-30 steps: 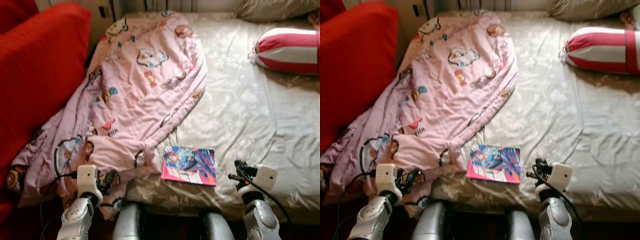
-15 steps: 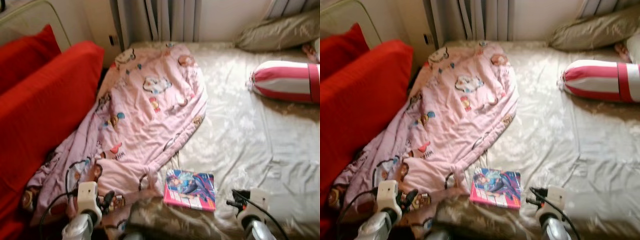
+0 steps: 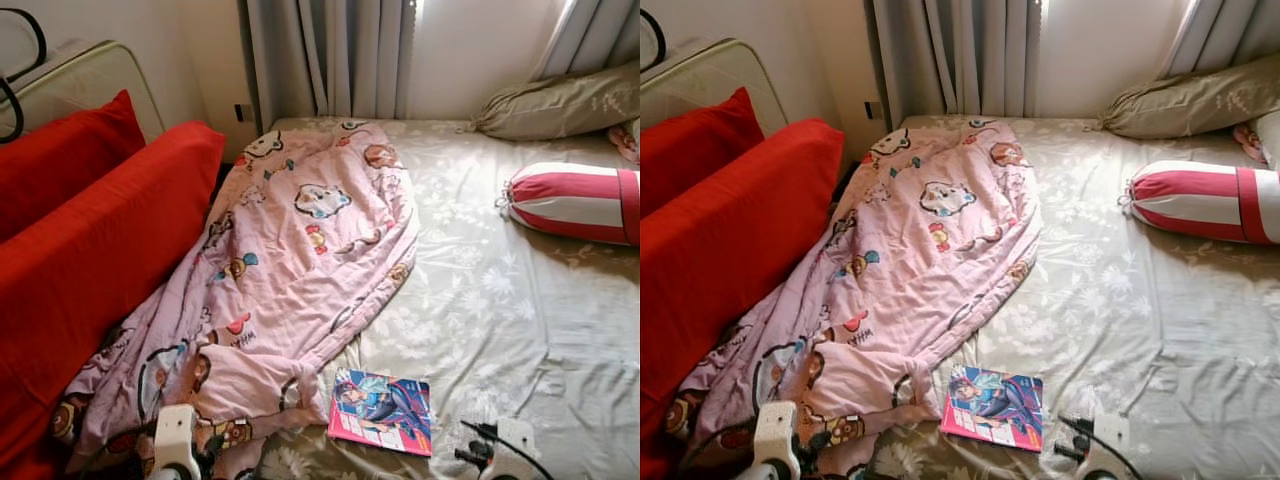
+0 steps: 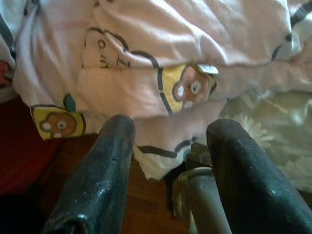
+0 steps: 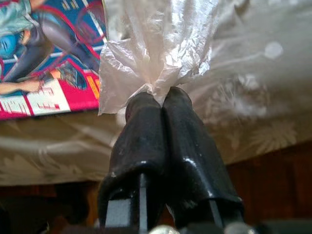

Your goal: Clean up the room

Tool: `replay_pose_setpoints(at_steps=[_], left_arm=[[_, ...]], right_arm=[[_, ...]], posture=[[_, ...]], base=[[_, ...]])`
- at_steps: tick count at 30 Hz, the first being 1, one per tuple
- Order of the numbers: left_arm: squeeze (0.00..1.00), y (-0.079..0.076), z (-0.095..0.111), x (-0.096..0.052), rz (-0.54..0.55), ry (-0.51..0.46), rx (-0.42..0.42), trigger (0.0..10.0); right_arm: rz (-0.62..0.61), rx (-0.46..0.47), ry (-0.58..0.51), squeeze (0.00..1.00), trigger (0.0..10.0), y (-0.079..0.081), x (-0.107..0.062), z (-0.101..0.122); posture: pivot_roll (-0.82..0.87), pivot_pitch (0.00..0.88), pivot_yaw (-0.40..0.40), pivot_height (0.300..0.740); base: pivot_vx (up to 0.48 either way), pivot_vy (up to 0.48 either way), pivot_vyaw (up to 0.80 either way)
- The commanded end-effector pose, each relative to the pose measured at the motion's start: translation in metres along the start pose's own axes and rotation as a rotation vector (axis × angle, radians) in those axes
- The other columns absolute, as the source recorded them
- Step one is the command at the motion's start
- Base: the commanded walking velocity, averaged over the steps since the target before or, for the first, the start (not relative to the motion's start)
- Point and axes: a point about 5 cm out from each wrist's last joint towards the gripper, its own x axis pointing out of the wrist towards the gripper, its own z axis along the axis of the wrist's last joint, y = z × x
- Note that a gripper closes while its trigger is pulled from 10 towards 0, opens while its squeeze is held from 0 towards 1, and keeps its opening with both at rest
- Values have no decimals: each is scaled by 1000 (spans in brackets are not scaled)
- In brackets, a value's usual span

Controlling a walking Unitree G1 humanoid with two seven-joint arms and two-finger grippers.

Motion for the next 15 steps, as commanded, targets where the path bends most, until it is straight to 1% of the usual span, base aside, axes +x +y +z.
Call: replay_pose_setpoints(at_steps=[1,3,5,15], left_arm=[[0,1,-3,0,11,18,-11,10000],[0,0,-3,0,11,18,-15,10000],[0,0,-4,0,8,24,-14,10000],[0,0,-7,-1,17,42,-19,10000]], right_arm=[[8,-5,15,0,10000,3,0,-4],[18,-15,14,0,10000,4,0,-4],[27,-29,23,0,10000,3,-1,-6],[19,-38,41,0,10000,2,-1,-7]], posture=[[45,44,33,740],[44,45,32,740],[41,49,32,740],[44,61,31,740]], base=[[0,0,0],[0,0,0],[0,0,788],[0,0,788]])
